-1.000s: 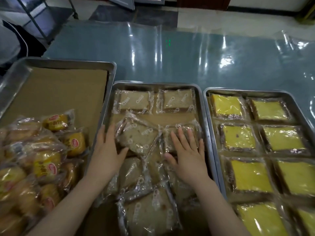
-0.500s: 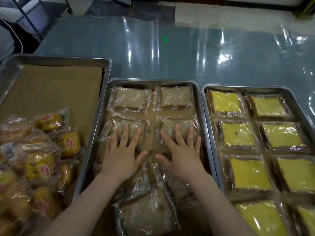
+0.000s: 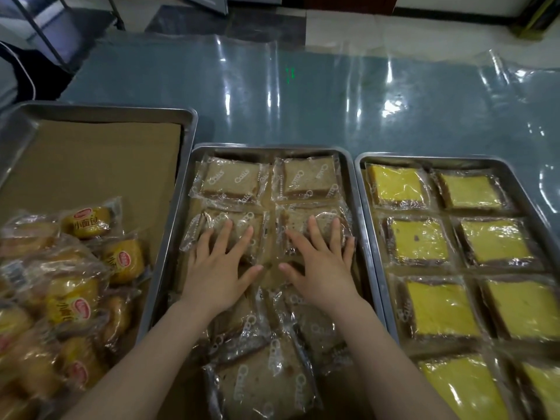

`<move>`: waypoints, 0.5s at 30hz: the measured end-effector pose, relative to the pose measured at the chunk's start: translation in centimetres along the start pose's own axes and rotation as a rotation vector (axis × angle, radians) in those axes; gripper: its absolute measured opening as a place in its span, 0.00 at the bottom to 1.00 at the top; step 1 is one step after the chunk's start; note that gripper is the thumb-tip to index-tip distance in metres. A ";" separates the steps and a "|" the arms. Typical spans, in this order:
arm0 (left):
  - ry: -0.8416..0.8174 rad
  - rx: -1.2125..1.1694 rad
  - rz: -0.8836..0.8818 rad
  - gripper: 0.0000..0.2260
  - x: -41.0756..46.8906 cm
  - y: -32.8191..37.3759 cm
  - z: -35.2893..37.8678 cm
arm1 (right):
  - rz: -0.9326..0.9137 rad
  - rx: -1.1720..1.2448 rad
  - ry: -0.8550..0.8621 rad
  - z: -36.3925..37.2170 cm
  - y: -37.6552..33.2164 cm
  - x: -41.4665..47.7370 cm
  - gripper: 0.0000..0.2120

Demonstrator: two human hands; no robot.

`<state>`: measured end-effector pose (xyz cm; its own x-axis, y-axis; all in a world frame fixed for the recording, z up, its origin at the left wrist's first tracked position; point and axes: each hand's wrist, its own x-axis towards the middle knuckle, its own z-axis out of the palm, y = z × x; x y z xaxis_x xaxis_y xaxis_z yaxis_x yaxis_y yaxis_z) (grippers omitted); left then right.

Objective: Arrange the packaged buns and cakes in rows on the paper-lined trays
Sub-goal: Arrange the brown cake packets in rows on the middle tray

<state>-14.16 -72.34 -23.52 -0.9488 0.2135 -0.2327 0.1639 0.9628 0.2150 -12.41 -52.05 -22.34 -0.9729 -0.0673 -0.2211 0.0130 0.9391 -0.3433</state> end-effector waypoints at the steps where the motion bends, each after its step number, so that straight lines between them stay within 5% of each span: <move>1: 0.020 -0.002 0.007 0.31 -0.1 -0.1 -0.1 | 0.002 0.012 -0.007 -0.2 0.0 0.0 0.30; 8: 0.219 -0.035 0.009 0.29 1.6 0.4 -1.4 | -0.023 0.048 0.250 -2.3 -1.4 2.7 0.27; 15: 0.052 0.135 -0.001 0.34 7.5 -1.0 -2.9 | 0.035 -0.151 0.075 -3.9 1.6 7.7 0.28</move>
<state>-22.29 -72.23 -22.72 -0.9612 0.2071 -0.1823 0.1946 0.9773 0.0842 -20.82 -49.79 -21.03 -0.9870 -0.0137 -0.1602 0.0180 0.9807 -0.1947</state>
